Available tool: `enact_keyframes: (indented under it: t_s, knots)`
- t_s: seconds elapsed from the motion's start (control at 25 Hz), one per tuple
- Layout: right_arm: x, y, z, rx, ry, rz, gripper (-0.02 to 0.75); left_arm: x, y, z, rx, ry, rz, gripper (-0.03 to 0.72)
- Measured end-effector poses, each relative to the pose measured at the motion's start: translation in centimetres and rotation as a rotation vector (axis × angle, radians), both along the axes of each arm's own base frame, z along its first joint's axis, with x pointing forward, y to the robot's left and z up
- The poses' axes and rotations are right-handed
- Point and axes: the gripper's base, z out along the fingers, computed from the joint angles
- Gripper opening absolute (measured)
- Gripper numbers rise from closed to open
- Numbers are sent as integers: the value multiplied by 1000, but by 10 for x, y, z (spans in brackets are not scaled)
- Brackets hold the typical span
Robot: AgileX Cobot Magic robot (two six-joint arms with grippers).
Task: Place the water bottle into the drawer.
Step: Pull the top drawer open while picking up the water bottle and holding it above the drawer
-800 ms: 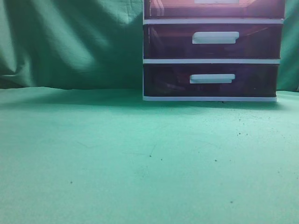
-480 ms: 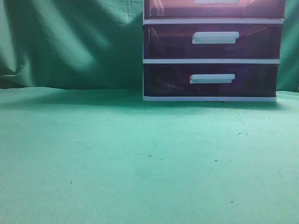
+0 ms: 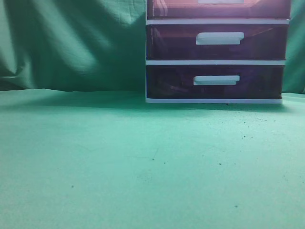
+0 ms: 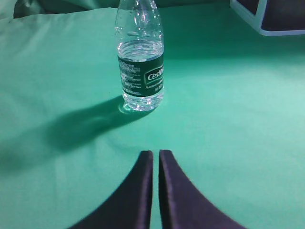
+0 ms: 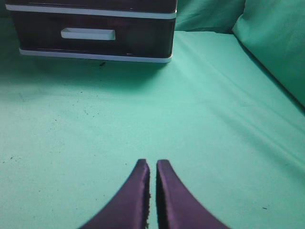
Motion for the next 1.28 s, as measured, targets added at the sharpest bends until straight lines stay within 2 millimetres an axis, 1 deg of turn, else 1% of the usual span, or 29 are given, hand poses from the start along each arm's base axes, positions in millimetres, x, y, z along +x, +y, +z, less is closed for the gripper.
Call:
enact_keyframes:
  t_s: [0.04,0.12,0.24,0.32,0.44,0.52,0.6,0.64,0.72,0.76,0.84,0.88,1.0,1.12,1.2,1.28]
  knots:
    - [0,0,0,0,0,0,0,0,0,1,-1,-8,-1,0]
    - [0,0,0,0,0,0,0,1,-3,5,-68,-49,-12,0]
    - [0,0,0,0,0,0,0,3,-6,26,-234,-271,-34,0]
    - [0,0,0,0,0,0,0,1,-4,41,-307,-427,-35,0]
    - [0,0,0,0,0,0,0,-3,-2,57,-355,-609,-33,0]
    - [0,0,0,0,0,0,0,-5,-1,63,-358,-674,-34,0]
    - [0,0,0,0,0,0,0,-6,-1,65,-337,-703,-39,0]
    - [0,0,0,0,0,0,0,-6,-1,65,-337,-703,-39,0]
    - [0,0,0,0,0,0,0,-5,-3,65,-283,-670,-53,0]
    - [0,0,0,0,0,0,0,-4,-4,69,-233,-553,-56,0]
    - [0,0,0,0,0,0,0,-2,-5,82,-210,-453,-51,0]
    - [0,0,0,0,0,0,0,1,-5,84,-200,-401,-47,0]
    - [0,0,0,0,0,0,0,17,-7,92,-181,-265,-37,0]
    - [0,0,0,0,0,0,0,36,-10,94,-178,-156,-28,0]
    - [0,0,0,0,0,0,0,45,-11,94,-179,-116,-24,0]
    - [0,0,0,0,0,0,0,55,-12,94,-182,-115,-23,0]
